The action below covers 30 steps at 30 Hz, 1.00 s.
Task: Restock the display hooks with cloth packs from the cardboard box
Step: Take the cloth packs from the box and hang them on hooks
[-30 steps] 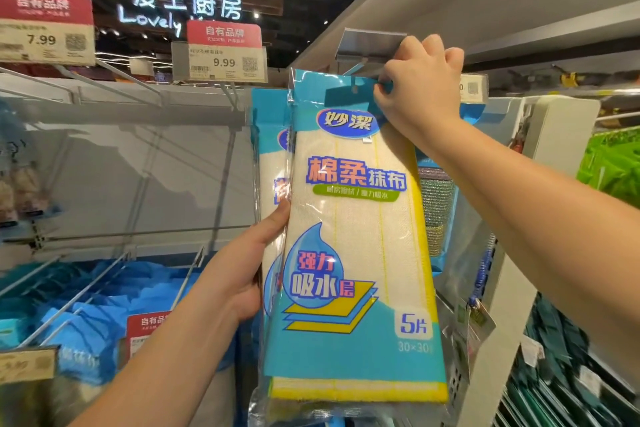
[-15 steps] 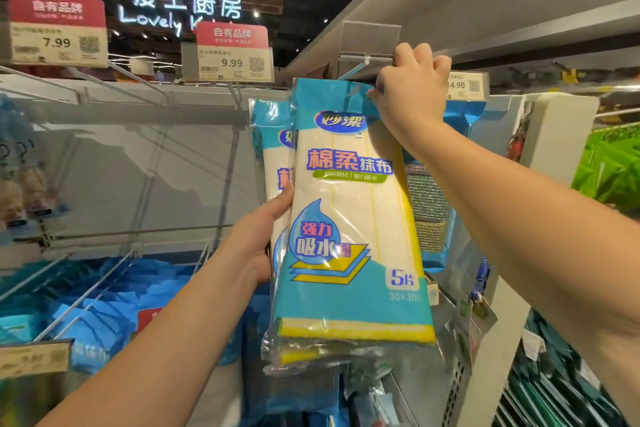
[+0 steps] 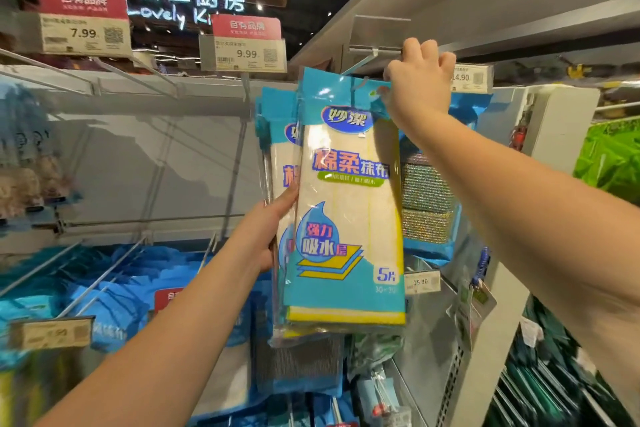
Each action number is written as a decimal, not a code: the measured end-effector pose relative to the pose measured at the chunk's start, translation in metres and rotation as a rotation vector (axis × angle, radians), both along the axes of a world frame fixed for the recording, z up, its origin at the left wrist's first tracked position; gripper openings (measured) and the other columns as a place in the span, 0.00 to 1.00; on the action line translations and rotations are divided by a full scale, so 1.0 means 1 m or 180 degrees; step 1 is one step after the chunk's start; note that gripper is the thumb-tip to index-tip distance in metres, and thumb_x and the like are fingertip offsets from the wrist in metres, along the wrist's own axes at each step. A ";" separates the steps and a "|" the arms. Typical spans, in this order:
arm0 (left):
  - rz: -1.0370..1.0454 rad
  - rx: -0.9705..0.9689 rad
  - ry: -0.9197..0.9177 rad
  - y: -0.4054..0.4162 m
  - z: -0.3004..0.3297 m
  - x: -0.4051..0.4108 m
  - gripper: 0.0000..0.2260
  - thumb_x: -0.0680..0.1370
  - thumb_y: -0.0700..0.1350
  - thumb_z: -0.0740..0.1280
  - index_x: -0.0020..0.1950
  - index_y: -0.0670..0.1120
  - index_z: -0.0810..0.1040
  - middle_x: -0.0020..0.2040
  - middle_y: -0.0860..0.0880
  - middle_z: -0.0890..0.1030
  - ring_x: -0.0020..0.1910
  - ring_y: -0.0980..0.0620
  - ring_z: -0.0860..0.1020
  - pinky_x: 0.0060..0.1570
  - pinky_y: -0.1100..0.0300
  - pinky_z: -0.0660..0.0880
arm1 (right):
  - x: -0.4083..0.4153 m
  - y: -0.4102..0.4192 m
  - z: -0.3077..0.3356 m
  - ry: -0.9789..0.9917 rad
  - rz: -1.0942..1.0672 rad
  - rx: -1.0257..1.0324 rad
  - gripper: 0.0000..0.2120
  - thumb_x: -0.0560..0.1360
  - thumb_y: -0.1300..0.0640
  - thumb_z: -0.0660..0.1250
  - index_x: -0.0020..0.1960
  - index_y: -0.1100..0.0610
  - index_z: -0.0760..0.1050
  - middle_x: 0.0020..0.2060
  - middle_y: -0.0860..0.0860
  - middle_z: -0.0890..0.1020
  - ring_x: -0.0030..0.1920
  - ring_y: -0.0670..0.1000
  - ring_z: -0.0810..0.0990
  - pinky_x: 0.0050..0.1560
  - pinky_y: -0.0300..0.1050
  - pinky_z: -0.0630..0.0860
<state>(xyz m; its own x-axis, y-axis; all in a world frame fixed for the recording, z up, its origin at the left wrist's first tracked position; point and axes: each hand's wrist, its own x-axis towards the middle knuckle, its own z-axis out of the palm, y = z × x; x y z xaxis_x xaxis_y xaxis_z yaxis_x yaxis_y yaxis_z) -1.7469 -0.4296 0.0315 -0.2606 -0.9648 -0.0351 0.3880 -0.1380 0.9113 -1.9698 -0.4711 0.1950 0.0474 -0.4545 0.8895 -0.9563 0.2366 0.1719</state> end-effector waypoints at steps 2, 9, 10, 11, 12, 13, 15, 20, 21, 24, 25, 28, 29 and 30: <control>0.0157 -0.0102 -0.0127 -0.001 -0.007 0.008 0.21 0.78 0.54 0.70 0.67 0.45 0.78 0.55 0.42 0.86 0.50 0.42 0.86 0.40 0.47 0.84 | 0.003 0.004 -0.003 -0.0101 0.0047 0.0095 0.16 0.77 0.46 0.66 0.58 0.55 0.81 0.61 0.56 0.71 0.64 0.60 0.66 0.62 0.55 0.62; 0.0661 -0.0293 -0.0303 0.012 -0.030 0.047 0.14 0.80 0.45 0.69 0.64 0.43 0.78 0.50 0.42 0.87 0.42 0.45 0.86 0.35 0.53 0.83 | 0.010 0.016 -0.032 -0.0565 0.0313 0.0458 0.19 0.76 0.43 0.66 0.61 0.51 0.79 0.65 0.56 0.70 0.69 0.59 0.64 0.68 0.55 0.56; 0.0723 -0.0313 -0.0312 0.015 -0.034 0.055 0.13 0.80 0.46 0.69 0.64 0.44 0.78 0.50 0.42 0.86 0.43 0.44 0.86 0.36 0.53 0.83 | 0.008 0.017 -0.034 -0.0603 0.0365 0.0465 0.18 0.76 0.44 0.66 0.61 0.52 0.79 0.65 0.56 0.70 0.69 0.59 0.64 0.68 0.55 0.56; 0.0822 -0.0335 -0.0297 0.019 -0.038 0.064 0.12 0.80 0.46 0.69 0.62 0.44 0.79 0.51 0.42 0.86 0.44 0.44 0.86 0.37 0.53 0.83 | 0.006 0.018 -0.035 -0.0624 0.0407 0.0471 0.18 0.76 0.44 0.66 0.61 0.52 0.78 0.65 0.55 0.70 0.69 0.59 0.64 0.68 0.56 0.57; 0.0942 -0.0355 -0.0259 0.023 -0.042 0.073 0.10 0.80 0.46 0.69 0.60 0.46 0.80 0.51 0.42 0.86 0.44 0.44 0.86 0.38 0.52 0.83 | 0.005 0.018 -0.036 -0.0627 0.0442 0.0489 0.18 0.76 0.44 0.65 0.61 0.52 0.78 0.65 0.55 0.70 0.68 0.59 0.64 0.68 0.56 0.57; 0.1052 -0.0370 -0.0202 0.027 -0.046 0.081 0.09 0.80 0.46 0.69 0.59 0.47 0.80 0.51 0.42 0.86 0.45 0.44 0.86 0.39 0.51 0.83 | 0.004 0.019 -0.037 -0.0615 0.0476 0.0515 0.18 0.76 0.44 0.65 0.61 0.52 0.78 0.64 0.55 0.71 0.68 0.59 0.65 0.67 0.56 0.59; 0.1188 -0.0413 -0.0122 0.037 -0.053 0.093 0.06 0.80 0.45 0.69 0.56 0.48 0.80 0.50 0.45 0.87 0.44 0.46 0.86 0.39 0.52 0.83 | 0.003 0.020 -0.040 -0.0577 0.0585 0.0566 0.18 0.76 0.44 0.65 0.61 0.52 0.78 0.63 0.55 0.72 0.66 0.59 0.66 0.64 0.56 0.61; 0.1123 -0.0370 -0.0025 0.061 -0.062 0.101 0.07 0.80 0.45 0.68 0.58 0.47 0.78 0.48 0.46 0.87 0.41 0.47 0.86 0.34 0.54 0.82 | 0.010 0.026 -0.053 -0.0588 0.1006 0.0824 0.15 0.78 0.47 0.64 0.59 0.53 0.78 0.61 0.56 0.75 0.64 0.60 0.70 0.62 0.56 0.64; 0.1106 -0.0372 -0.0015 0.064 -0.063 0.101 0.07 0.80 0.44 0.67 0.58 0.47 0.78 0.47 0.46 0.87 0.41 0.47 0.86 0.33 0.54 0.82 | 0.014 0.028 -0.055 -0.0631 0.1170 0.0900 0.14 0.79 0.48 0.63 0.58 0.54 0.79 0.59 0.57 0.76 0.62 0.60 0.71 0.61 0.55 0.66; 0.0970 -0.0411 0.0037 0.071 -0.064 0.095 0.06 0.80 0.43 0.67 0.57 0.46 0.77 0.46 0.46 0.87 0.40 0.48 0.86 0.34 0.55 0.82 | 0.028 0.034 -0.060 -0.0733 0.1803 0.1059 0.12 0.79 0.51 0.64 0.51 0.59 0.79 0.49 0.58 0.79 0.53 0.59 0.76 0.53 0.52 0.71; 0.0926 -0.0447 0.0037 0.074 -0.064 0.093 0.07 0.80 0.43 0.67 0.57 0.46 0.78 0.47 0.46 0.87 0.41 0.48 0.86 0.35 0.54 0.82 | 0.033 0.037 -0.061 -0.0757 0.1969 0.1089 0.11 0.79 0.52 0.65 0.51 0.60 0.79 0.47 0.56 0.79 0.51 0.57 0.76 0.50 0.49 0.70; 0.0813 -0.0557 0.0059 0.078 -0.069 0.090 0.15 0.75 0.46 0.69 0.61 0.46 0.78 0.53 0.44 0.86 0.49 0.44 0.85 0.45 0.48 0.84 | 0.044 0.047 -0.063 -0.0972 0.2432 0.1067 0.11 0.78 0.50 0.66 0.53 0.57 0.79 0.47 0.51 0.78 0.50 0.51 0.76 0.48 0.40 0.67; 0.0763 -0.0570 0.0080 0.080 -0.071 0.089 0.17 0.73 0.46 0.69 0.62 0.46 0.77 0.55 0.43 0.85 0.51 0.43 0.85 0.49 0.46 0.83 | 0.047 0.051 -0.063 -0.1069 0.2570 0.1048 0.12 0.78 0.49 0.67 0.55 0.56 0.78 0.49 0.52 0.79 0.50 0.50 0.76 0.48 0.37 0.67; 0.0703 -0.0583 0.0100 0.082 -0.072 0.086 0.19 0.73 0.47 0.69 0.63 0.46 0.77 0.56 0.43 0.85 0.52 0.42 0.84 0.50 0.45 0.83 | 0.049 0.055 -0.062 -0.1160 0.2694 0.1036 0.14 0.78 0.48 0.68 0.58 0.56 0.77 0.51 0.52 0.79 0.50 0.49 0.76 0.48 0.34 0.67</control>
<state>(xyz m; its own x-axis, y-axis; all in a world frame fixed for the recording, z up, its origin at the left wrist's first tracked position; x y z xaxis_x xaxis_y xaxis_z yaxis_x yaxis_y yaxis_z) -1.6607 -0.3481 -0.0408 -0.0416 -0.9878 0.1499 0.4188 0.1190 0.9002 -1.9205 -0.4165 0.1329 0.2182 -0.6228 0.7514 -0.7956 -0.5594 -0.2326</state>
